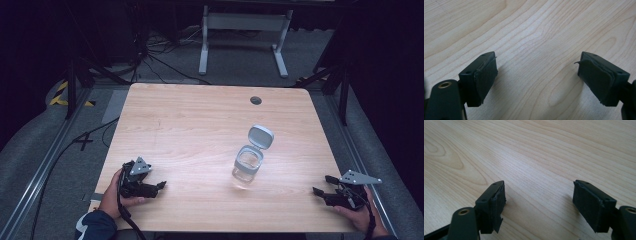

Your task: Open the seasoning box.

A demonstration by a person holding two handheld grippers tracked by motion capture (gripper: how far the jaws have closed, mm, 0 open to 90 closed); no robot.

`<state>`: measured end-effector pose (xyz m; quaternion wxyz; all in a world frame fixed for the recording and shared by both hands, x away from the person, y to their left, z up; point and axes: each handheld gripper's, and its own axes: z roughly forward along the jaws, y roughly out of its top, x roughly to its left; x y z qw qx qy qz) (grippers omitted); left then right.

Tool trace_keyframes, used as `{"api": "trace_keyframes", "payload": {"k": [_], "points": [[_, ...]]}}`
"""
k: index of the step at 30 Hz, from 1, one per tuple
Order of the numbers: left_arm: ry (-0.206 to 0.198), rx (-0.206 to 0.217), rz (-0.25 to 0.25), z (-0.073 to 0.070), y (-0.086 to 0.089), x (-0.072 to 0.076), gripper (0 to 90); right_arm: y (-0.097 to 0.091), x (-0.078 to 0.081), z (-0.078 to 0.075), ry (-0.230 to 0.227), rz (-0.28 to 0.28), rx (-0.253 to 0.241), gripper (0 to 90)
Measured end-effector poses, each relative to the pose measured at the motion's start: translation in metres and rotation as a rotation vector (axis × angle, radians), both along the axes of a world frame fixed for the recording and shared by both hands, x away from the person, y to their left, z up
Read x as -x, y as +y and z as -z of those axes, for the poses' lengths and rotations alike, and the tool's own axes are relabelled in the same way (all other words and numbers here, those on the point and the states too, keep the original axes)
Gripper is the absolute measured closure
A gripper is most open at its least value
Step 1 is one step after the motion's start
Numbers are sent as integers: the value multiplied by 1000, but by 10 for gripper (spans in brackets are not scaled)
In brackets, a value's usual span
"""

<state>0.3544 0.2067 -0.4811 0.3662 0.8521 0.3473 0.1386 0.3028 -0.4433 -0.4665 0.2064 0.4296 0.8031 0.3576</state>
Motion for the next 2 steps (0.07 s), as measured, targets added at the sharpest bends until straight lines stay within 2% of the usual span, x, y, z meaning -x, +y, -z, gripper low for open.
{"api": "trace_keyframes", "payload": {"k": [2], "points": [[4,-2,-1,0,0,0,155,0,0,0,0,0,0,261]]}}
